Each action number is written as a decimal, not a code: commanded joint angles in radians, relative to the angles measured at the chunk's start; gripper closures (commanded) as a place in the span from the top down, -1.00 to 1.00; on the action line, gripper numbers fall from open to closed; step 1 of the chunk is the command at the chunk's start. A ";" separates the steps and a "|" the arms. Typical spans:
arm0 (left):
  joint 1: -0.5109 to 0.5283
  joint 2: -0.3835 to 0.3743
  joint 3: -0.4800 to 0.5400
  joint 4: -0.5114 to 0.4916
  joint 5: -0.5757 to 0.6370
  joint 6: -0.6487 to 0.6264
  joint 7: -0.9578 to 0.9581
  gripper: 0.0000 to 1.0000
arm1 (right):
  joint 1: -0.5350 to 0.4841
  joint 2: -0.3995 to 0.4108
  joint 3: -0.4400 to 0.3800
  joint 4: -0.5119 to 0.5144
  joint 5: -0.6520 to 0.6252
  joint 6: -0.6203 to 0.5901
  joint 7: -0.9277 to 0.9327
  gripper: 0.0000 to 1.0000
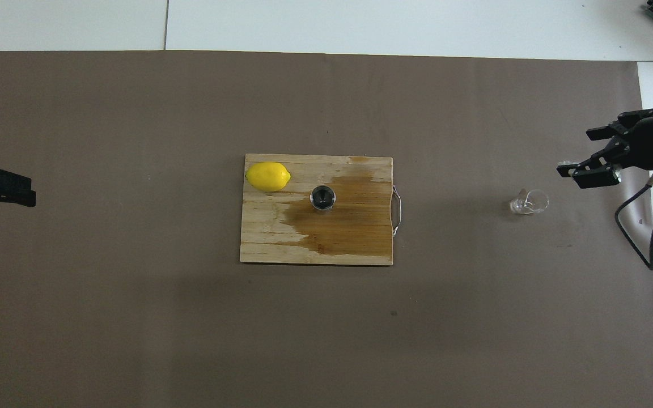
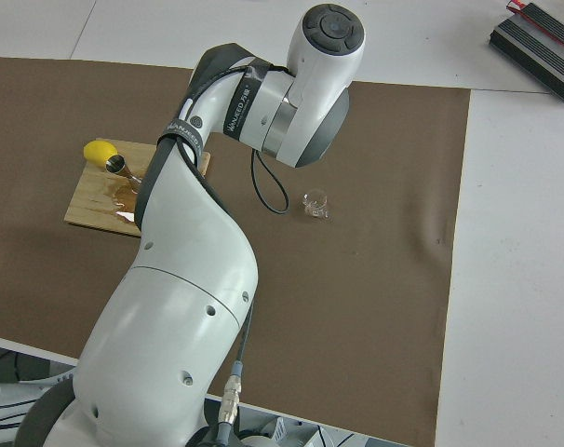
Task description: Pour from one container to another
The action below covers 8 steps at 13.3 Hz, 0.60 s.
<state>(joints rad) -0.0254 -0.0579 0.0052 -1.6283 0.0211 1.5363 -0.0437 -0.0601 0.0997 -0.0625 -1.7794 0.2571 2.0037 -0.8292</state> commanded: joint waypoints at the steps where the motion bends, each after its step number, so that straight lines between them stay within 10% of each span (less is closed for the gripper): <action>1: -0.011 -0.023 0.010 -0.025 0.005 -0.002 -0.007 1.00 | 0.016 -0.040 0.000 -0.029 -0.114 0.004 0.281 1.00; 8: -0.011 -0.023 0.010 -0.025 0.005 -0.002 -0.007 1.00 | 0.054 -0.089 0.023 0.189 -0.300 -0.419 0.853 1.00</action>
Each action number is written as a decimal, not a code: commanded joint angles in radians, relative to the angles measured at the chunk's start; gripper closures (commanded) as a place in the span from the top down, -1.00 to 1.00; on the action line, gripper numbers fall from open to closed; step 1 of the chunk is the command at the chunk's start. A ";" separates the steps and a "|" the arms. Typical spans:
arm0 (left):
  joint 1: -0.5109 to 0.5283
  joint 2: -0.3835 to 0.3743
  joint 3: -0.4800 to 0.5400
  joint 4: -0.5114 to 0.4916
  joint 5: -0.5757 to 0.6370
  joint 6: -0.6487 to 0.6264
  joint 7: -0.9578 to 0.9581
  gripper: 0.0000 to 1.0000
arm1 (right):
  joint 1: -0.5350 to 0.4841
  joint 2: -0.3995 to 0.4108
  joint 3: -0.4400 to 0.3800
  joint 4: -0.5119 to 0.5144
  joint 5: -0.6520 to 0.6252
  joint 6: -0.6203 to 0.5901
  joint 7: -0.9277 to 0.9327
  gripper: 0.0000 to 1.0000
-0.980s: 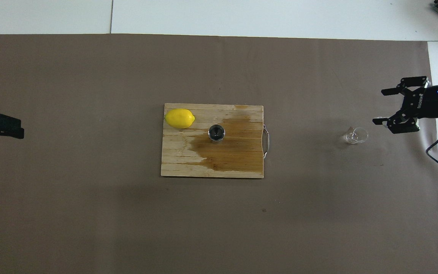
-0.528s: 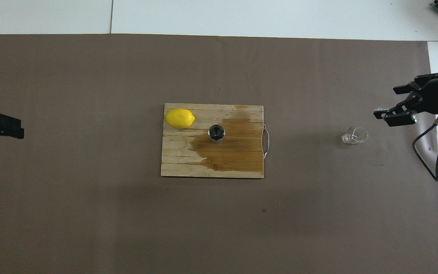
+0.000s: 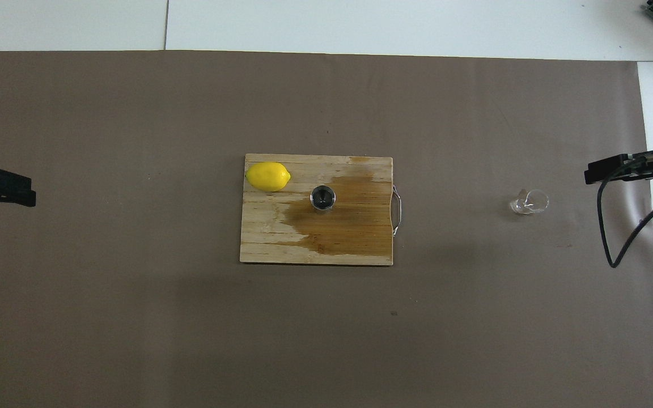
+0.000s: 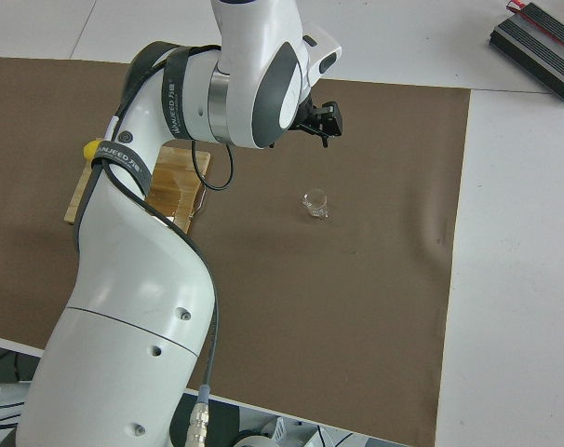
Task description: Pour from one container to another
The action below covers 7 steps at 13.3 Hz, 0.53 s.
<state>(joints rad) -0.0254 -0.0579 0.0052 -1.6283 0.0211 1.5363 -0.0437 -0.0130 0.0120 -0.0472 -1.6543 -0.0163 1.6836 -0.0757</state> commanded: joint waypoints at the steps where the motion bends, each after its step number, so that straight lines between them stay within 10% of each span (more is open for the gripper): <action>1: -0.011 -0.023 0.010 -0.025 0.005 -0.002 -0.007 1.00 | 0.005 -0.012 0.007 0.074 -0.027 -0.149 0.123 1.00; 7: -0.011 -0.023 0.010 -0.025 0.005 -0.002 -0.007 1.00 | -0.007 -0.118 -0.019 0.036 -0.005 -0.229 0.117 1.00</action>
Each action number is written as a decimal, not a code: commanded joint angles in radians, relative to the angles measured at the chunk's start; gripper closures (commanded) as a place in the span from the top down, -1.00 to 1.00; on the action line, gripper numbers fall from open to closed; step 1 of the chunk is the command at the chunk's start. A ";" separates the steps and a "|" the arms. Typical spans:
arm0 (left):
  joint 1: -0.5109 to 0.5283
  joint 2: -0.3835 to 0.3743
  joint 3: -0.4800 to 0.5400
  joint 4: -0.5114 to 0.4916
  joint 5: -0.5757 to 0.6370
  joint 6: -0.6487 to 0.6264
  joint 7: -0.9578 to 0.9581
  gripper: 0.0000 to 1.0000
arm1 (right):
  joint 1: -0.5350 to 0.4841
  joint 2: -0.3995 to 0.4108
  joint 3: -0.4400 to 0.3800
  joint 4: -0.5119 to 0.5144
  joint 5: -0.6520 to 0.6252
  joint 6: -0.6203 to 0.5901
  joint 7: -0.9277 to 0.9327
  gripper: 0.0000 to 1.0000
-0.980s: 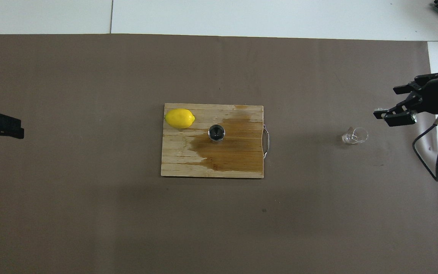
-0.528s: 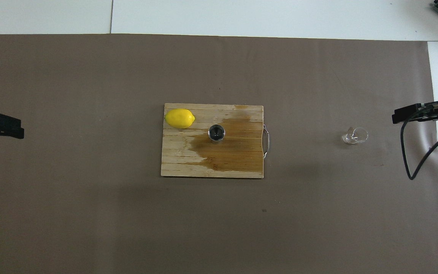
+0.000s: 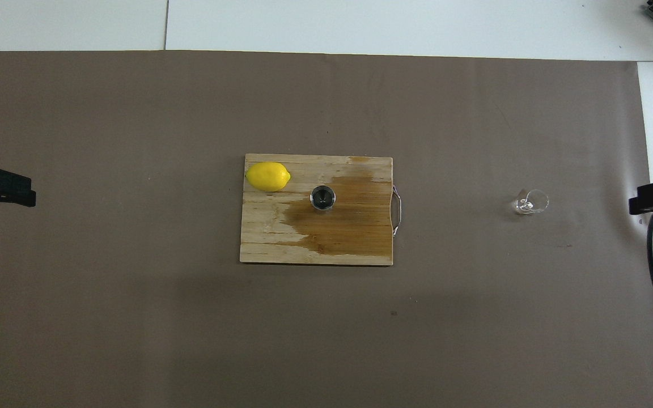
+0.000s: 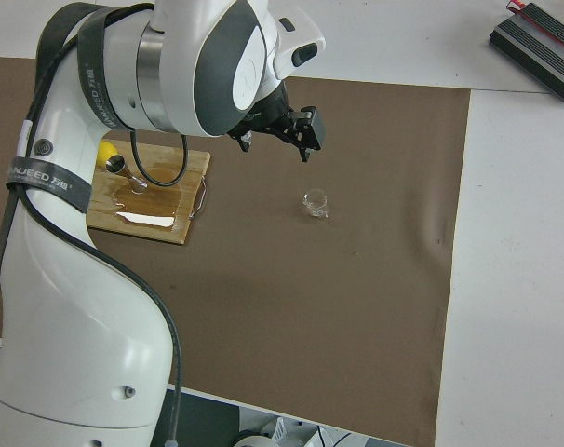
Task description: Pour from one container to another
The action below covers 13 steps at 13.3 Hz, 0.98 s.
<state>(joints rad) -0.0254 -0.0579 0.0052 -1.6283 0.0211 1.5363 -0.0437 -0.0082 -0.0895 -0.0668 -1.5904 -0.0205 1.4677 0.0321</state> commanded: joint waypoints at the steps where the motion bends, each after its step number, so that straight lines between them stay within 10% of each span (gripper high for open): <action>1: -0.011 -0.023 0.010 -0.025 0.005 -0.002 -0.007 1.00 | -0.010 -0.016 0.002 -0.028 -0.001 -0.013 0.008 1.00; 13: -0.011 -0.023 0.010 -0.025 0.005 -0.002 -0.007 1.00 | 0.002 0.057 0.047 0.058 -0.021 0.005 -0.041 1.00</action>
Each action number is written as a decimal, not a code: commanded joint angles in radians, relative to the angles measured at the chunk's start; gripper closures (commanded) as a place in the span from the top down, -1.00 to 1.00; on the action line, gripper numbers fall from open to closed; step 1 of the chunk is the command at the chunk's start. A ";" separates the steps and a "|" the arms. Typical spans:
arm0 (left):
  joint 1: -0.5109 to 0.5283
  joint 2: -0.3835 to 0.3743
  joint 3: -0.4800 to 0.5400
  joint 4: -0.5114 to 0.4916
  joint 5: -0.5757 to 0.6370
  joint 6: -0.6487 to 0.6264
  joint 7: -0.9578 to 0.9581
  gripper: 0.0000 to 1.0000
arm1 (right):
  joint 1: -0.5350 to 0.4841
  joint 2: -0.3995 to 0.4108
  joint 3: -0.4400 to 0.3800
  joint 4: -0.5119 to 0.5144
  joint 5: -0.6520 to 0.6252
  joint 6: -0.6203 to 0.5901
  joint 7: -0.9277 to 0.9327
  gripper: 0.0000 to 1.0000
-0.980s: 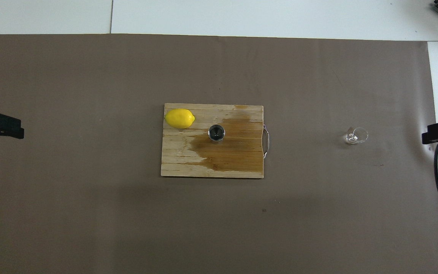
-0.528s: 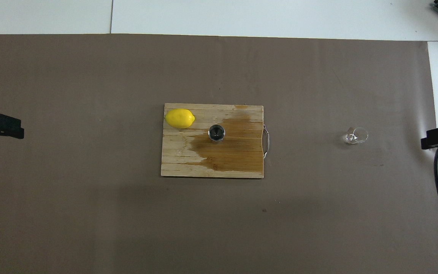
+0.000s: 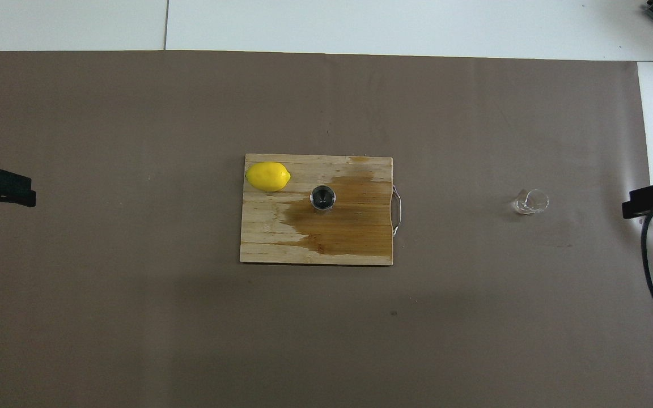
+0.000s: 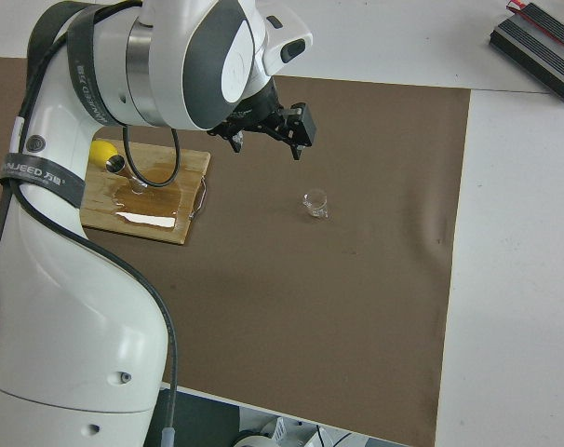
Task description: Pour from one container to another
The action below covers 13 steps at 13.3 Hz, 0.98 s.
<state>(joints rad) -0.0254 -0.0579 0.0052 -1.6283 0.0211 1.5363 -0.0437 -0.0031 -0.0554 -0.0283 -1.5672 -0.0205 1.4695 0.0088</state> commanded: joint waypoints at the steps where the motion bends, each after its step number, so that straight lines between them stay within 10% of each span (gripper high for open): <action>1: -0.011 -0.023 0.010 -0.025 0.005 -0.002 -0.007 1.00 | -0.003 0.025 0.008 0.042 -0.019 0.003 -0.019 1.00; 13: -0.011 -0.023 0.010 -0.025 0.005 -0.002 -0.007 1.00 | 0.020 0.043 0.010 0.046 0.010 0.028 -0.029 1.00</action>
<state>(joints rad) -0.0254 -0.0579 0.0052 -1.6283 0.0211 1.5363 -0.0437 0.0322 -0.0240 -0.0195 -1.5411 -0.0456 1.4964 -0.0118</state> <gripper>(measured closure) 0.000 0.000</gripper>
